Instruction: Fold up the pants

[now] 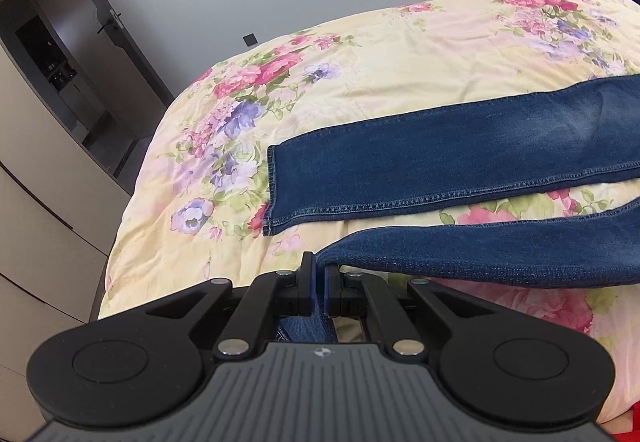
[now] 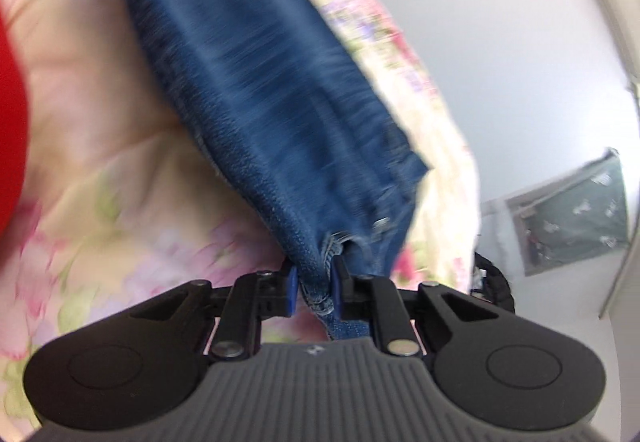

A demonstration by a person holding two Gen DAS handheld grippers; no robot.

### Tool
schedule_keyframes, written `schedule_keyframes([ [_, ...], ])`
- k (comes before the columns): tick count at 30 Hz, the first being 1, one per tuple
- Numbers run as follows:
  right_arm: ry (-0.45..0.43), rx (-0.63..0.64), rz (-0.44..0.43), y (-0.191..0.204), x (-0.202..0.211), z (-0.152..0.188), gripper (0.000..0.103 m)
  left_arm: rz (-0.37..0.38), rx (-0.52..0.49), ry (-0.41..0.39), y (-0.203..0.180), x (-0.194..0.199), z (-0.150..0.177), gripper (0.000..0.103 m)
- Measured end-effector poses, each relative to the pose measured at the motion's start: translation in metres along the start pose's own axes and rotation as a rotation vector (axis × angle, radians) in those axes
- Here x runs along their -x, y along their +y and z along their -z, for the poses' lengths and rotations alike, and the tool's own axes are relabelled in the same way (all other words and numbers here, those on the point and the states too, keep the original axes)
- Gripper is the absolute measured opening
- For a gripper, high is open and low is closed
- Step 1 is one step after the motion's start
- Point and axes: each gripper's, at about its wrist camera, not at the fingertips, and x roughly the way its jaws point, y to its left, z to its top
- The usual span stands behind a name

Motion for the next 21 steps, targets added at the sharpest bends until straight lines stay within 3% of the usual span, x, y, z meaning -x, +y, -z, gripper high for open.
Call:
schedule_keyframes([
  [6,-0.025,-0.081,0.041,-0.058,0.003,-0.043,0.008,-0.005,0.029,0.015,0.011,-0.003,-0.019,0.003],
  [10,-0.027,-0.151,0.085,-0.098,-0.018,-0.083,0.008,-0.045,-0.016,0.028,0.009,-0.020,-0.041,0.003],
  [21,0.080,-0.294,0.089,-0.156,-0.165,-0.171,0.008,-0.116,-0.102,0.077,-0.026,-0.128,-0.119,0.003],
])
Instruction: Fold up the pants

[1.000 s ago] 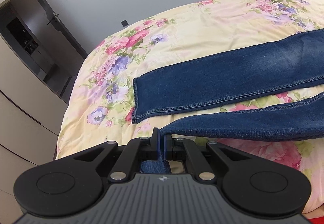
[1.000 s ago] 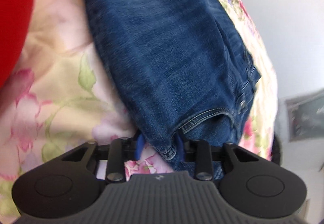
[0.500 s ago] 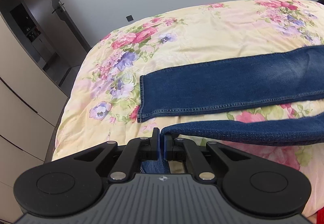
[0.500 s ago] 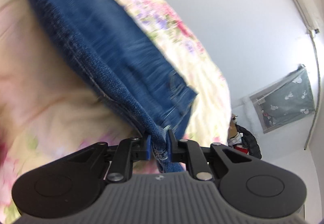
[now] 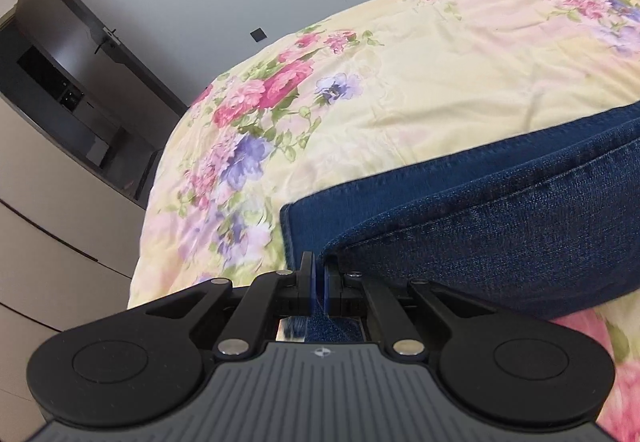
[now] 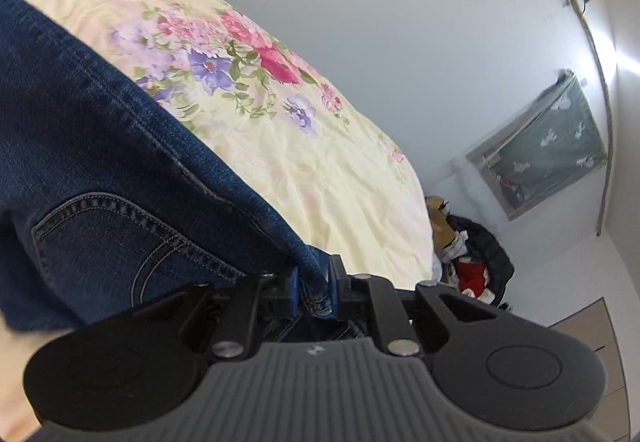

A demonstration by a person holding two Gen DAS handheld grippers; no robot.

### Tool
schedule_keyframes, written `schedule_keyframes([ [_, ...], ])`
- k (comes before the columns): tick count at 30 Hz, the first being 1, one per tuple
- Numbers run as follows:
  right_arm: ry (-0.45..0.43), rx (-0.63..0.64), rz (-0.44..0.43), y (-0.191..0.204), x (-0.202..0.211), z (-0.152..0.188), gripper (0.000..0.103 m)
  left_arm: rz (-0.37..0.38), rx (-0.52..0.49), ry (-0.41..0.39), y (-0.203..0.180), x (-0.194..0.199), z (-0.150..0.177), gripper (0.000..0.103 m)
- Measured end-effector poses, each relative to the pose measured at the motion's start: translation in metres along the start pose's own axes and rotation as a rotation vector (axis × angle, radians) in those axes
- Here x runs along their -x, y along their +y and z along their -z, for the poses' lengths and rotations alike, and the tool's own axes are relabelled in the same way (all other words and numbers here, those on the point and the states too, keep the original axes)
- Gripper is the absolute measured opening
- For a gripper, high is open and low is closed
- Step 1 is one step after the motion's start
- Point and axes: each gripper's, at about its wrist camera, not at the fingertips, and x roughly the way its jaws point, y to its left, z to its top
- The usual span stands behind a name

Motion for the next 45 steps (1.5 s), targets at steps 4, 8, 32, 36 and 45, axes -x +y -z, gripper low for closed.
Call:
schedule_keyframes([
  [4,0.054,0.007,0.008,0.016,-0.062,-0.022,0.008,-0.033,-0.075,0.016,-0.029,-0.051,-0.029,0.003],
  [8,0.110,0.037,-0.008,0.039,-0.118,-0.032,0.008,-0.034,-0.141,0.065,-0.052,-0.102,-0.046,0.003],
  [32,0.125,-0.228,-0.008,0.076,-0.082,-0.025,0.055,0.052,0.131,-0.027,0.046,-0.082,-0.020,0.077],
  [36,0.115,-0.308,-0.054,0.101,-0.039,-0.002,0.055,0.120,0.328,0.023,0.082,-0.076,0.023,0.071],
  [45,0.117,-0.585,-0.101,0.133,0.038,0.049,0.053,0.389,0.919,0.027,0.120,-0.084,0.144,0.072],
])
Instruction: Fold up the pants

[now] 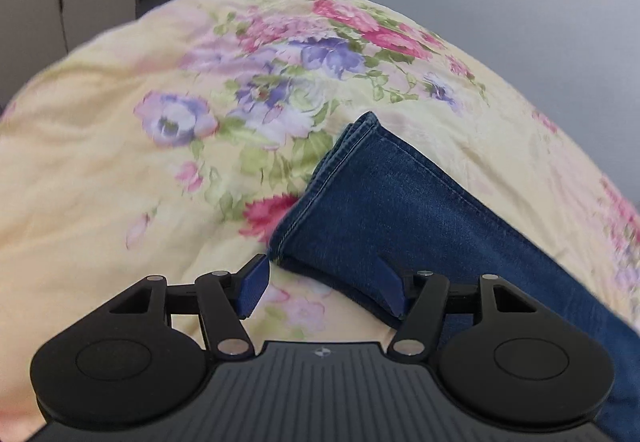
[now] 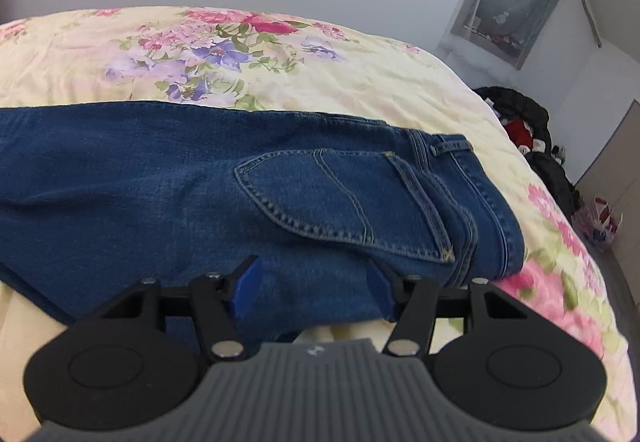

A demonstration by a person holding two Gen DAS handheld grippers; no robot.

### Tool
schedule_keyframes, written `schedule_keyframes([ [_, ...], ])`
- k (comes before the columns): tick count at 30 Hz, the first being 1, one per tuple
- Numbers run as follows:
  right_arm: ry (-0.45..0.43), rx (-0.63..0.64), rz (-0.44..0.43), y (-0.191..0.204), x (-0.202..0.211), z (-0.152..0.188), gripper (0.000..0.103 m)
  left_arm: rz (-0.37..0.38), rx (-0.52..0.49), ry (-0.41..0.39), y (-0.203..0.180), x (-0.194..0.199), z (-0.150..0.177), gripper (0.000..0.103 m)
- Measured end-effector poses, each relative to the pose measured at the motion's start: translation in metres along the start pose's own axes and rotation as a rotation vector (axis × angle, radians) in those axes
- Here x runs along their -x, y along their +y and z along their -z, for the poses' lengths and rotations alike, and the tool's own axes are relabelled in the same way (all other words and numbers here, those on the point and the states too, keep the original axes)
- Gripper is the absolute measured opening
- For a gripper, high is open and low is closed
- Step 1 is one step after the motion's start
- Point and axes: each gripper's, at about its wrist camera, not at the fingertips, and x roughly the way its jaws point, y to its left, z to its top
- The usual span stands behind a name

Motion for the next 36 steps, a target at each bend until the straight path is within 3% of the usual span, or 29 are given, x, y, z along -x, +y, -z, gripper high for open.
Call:
schedule_keyframes([
  [3,0.027,-0.086,-0.009,0.003,0.013,0.020,0.053,0.112,0.205,0.026,0.028,-0.015,0.012,0.076],
  [5,0.041,-0.135,-0.010,0.006,0.022,0.036,0.052,0.122,0.261,0.029,0.034,-0.025,0.019,0.077],
  [8,0.069,-0.197,-0.010,0.010,0.032,0.057,0.052,0.138,0.262,-0.019,0.031,-0.030,0.023,0.083],
  [11,0.085,-0.230,0.008,0.015,0.035,0.073,0.050,0.119,0.254,-0.020,0.028,-0.040,0.018,0.085],
  [15,0.055,-0.314,-0.036,0.017,0.031,0.070,0.047,0.086,0.283,-0.033,0.029,-0.052,0.017,0.083],
  [18,0.035,-0.255,0.004,0.033,0.018,0.063,0.039,0.056,0.274,-0.052,0.027,-0.059,0.019,0.081],
  [20,0.027,-0.251,0.027,0.038,0.011,0.059,0.032,0.051,0.271,-0.075,0.026,-0.060,0.019,0.074],
  [22,0.017,-0.261,0.038,0.039,0.008,0.055,0.020,0.040,0.287,-0.102,0.026,-0.058,0.019,0.058],
  [23,0.009,-0.263,0.035,0.039,0.010,0.053,0.019,0.032,0.291,-0.116,0.026,-0.057,0.019,0.054],
  [24,-0.002,-0.254,0.041,0.039,0.013,0.051,0.017,0.031,0.282,-0.128,0.025,-0.055,0.018,0.039],
  [25,-0.007,-0.238,0.045,0.038,0.016,0.049,0.011,0.015,0.262,-0.143,0.023,-0.052,0.016,0.010],
  [27,-0.015,-0.240,0.034,0.030,0.023,0.043,0.005,0.010,0.211,-0.175,0.014,-0.040,0.007,0.006],
  [29,-0.039,-0.284,0.008,0.016,0.032,0.035,0.003,0.052,0.168,-0.232,0.002,-0.021,-0.003,0.005],
  [31,-0.043,-0.332,-0.009,0.005,0.038,0.029,0.002,0.046,0.112,-0.267,-0.007,-0.008,-0.008,0.005],
  [36,0.109,-0.368,-0.016,0.002,0.003,0.058,0.001,-0.038,0.107,-0.151,0.013,-0.037,0.000,0.006],
])
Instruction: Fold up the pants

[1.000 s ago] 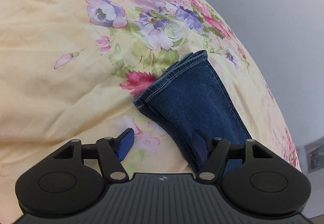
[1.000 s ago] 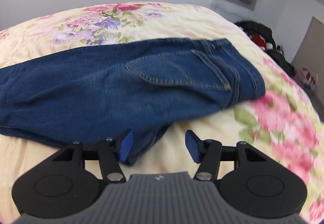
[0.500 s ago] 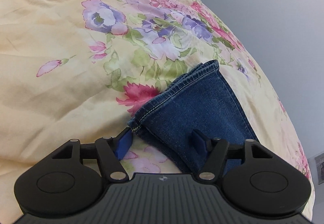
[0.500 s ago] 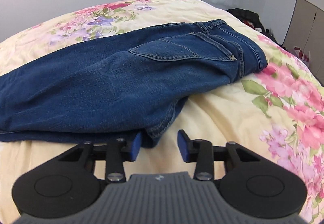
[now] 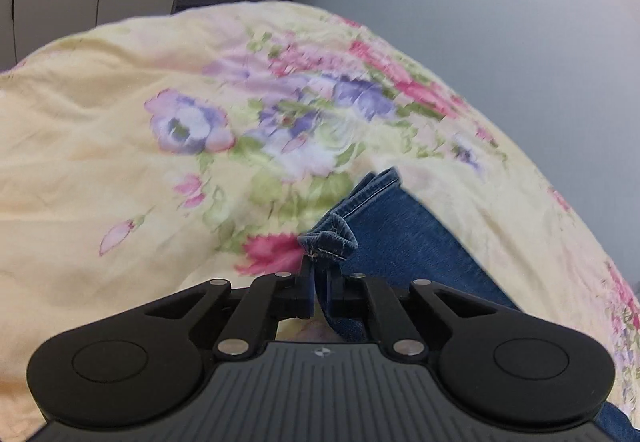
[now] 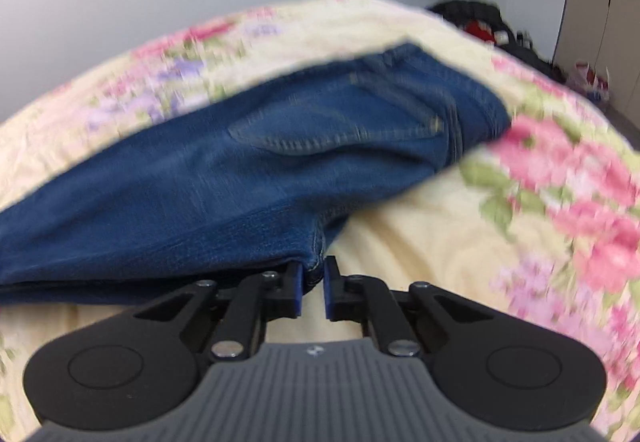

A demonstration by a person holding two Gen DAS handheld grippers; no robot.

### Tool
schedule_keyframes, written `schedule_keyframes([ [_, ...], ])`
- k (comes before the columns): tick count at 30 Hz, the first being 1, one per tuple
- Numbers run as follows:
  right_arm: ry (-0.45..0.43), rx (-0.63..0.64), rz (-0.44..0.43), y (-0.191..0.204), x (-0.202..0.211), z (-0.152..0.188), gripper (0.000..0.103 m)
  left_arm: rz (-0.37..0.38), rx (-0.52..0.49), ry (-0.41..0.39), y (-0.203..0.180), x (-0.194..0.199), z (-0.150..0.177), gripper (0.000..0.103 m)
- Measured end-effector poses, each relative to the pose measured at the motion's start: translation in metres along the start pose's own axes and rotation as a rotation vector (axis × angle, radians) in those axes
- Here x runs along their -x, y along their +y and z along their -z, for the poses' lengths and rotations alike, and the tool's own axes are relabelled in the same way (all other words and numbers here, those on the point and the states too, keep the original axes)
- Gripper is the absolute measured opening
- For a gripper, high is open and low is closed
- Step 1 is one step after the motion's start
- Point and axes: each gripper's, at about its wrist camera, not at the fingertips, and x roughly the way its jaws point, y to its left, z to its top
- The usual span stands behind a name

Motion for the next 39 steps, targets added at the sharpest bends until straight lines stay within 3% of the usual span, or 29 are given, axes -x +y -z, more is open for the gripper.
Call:
schedule_keyframes([
  [5,0.010,0.015,0.011,0.001,-0.011,0.009,0.002,-0.013,0.020,0.012,0.011,-0.014,0.014,0.007],
  [8,0.032,0.009,-0.016,-0.005,-0.007,0.006,0.006,-0.062,-0.047,0.031,0.003,-0.009,0.010,0.027],
  [10,0.035,0.013,-0.017,-0.007,0.001,0.004,0.023,-0.119,-0.115,0.029,-0.005,0.001,0.008,0.041],
  [12,0.032,0.030,-0.033,-0.010,0.012,0.004,0.024,-0.147,-0.184,0.013,-0.013,0.015,0.009,0.044],
  [17,0.009,-0.008,-0.076,-0.041,0.038,-0.003,0.028,-0.095,-0.277,0.002,-0.042,0.046,0.015,0.044],
  [22,-0.014,-0.129,-0.093,-0.100,0.050,-0.026,0.047,0.001,-0.399,0.040,-0.110,0.056,0.036,0.044],
  [26,-0.036,-0.264,-0.139,-0.150,0.045,-0.047,0.053,0.071,-0.480,0.082,-0.168,0.051,0.068,0.044],
  [31,-0.045,-0.456,-0.214,-0.209,0.012,-0.072,0.054,0.112,-0.592,0.142,-0.231,0.034,0.115,0.044],
  [39,-0.017,-0.743,-0.372,-0.272,-0.075,-0.108,0.060,0.105,-0.716,0.209,-0.299,-0.002,0.168,0.043],
])
